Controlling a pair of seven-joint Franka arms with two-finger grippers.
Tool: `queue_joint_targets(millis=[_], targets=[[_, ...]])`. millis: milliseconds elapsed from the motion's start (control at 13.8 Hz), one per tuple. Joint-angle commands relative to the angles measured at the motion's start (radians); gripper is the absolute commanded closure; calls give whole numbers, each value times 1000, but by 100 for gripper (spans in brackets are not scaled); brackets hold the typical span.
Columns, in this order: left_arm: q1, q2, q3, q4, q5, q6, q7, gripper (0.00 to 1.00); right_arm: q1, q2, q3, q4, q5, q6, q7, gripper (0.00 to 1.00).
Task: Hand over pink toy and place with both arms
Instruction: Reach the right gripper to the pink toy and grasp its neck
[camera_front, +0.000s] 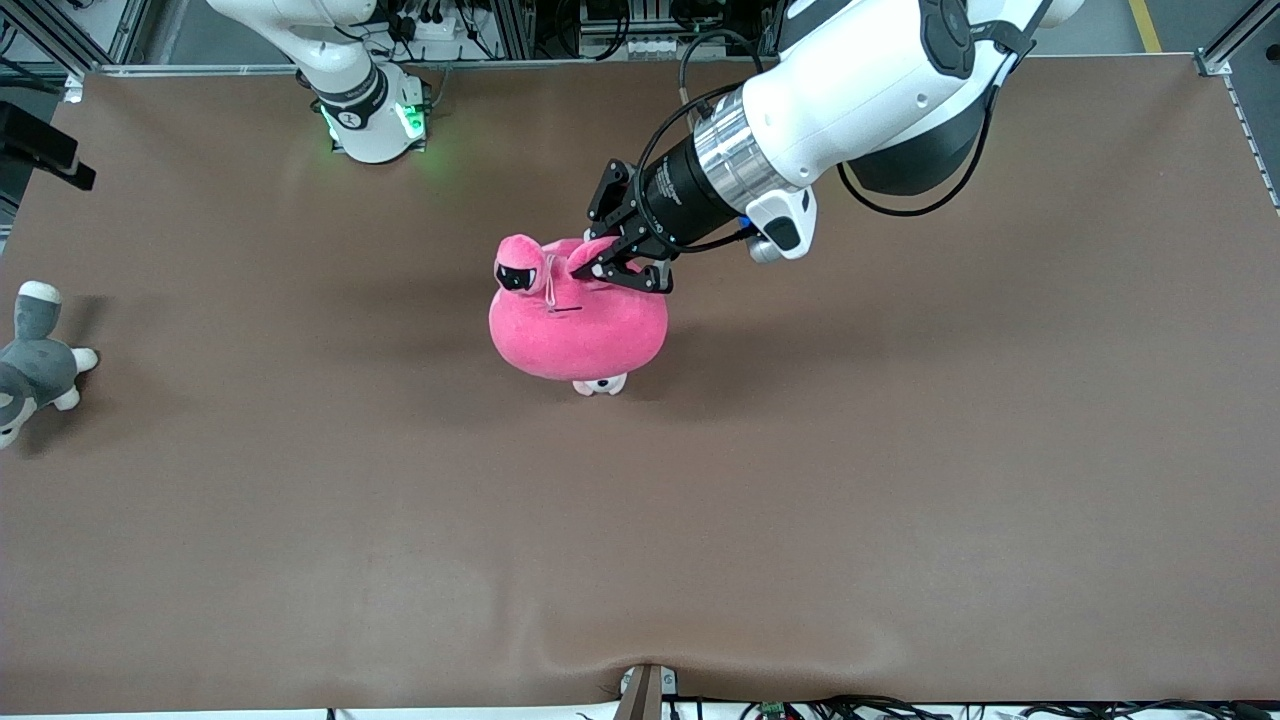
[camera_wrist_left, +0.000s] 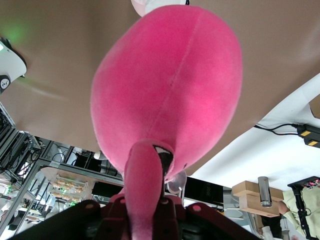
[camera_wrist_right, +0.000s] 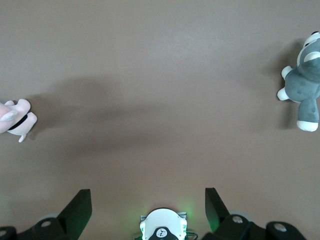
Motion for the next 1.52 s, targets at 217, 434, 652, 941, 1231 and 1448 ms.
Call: queue_joint_targets(millis=[217, 434, 652, 941, 1231, 1448], targets=[[-13, 8, 7, 28, 21, 9, -41, 100, -25, 113, 15, 5, -12, -10, -16, 0], [-13, 8, 8, 28, 19, 9, -42, 100, 26, 123, 23, 0, 39, -54, 30, 0], [-13, 8, 7, 28, 19, 8, -42, 100, 81, 134, 21, 0, 254, -38, 409, 0], [-15, 8, 8, 27, 21, 9, -42, 100, 191, 158, 23, 4, 512, 120, 990, 0], [-15, 11, 8, 25, 22, 9, -42, 100, 343, 169, 21, 7, 599, 315, 1511, 0], [-21, 11, 8, 25, 22, 9, -42, 100, 469, 171, 21, 5, 587, 456, 1785, 0]])
